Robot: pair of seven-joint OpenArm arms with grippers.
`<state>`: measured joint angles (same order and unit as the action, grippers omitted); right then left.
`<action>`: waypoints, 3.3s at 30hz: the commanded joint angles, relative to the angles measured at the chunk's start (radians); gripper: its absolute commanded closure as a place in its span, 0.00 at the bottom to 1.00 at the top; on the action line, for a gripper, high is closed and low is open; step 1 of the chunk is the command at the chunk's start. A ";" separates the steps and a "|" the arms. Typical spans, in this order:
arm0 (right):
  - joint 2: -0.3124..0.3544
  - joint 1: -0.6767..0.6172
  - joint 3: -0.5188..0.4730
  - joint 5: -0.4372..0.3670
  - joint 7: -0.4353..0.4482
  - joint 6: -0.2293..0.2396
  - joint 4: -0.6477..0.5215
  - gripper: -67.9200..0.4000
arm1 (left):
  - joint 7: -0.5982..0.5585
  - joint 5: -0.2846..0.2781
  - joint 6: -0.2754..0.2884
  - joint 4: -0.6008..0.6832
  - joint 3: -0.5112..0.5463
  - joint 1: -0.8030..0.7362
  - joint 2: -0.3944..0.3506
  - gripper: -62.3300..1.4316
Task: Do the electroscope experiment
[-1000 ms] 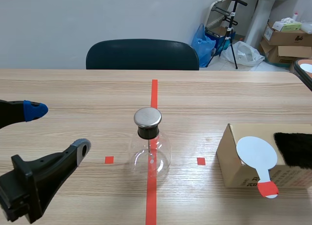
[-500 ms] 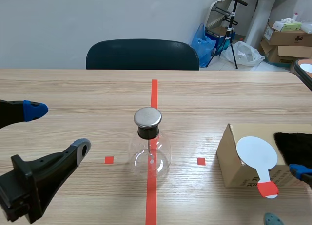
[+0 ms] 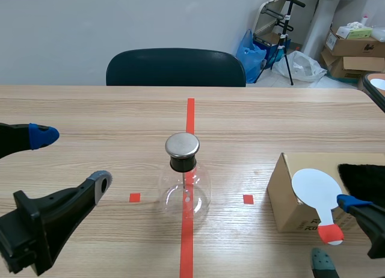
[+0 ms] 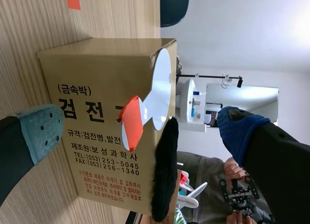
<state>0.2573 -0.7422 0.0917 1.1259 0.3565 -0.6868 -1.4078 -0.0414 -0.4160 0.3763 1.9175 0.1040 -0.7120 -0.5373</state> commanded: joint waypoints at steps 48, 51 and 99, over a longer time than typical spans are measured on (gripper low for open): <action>0.000 0.028 -0.005 0.016 0.009 -0.032 0.011 0.98 | -0.021 -0.009 0.003 0.010 -0.003 -0.002 0.002 0.00; 0.000 0.028 -0.005 0.016 0.009 -0.032 0.011 0.98 | -0.021 -0.009 0.003 0.010 -0.003 -0.002 0.002 0.00; 0.000 0.028 -0.005 0.016 0.009 -0.031 0.011 0.98 | -0.021 -0.006 0.003 0.010 -0.003 -0.002 0.002 0.00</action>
<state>0.2550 -0.7208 0.0917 1.1442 0.3660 -0.7170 -1.3849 -0.0456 -0.4156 0.3767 1.9175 0.1040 -0.7120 -0.5373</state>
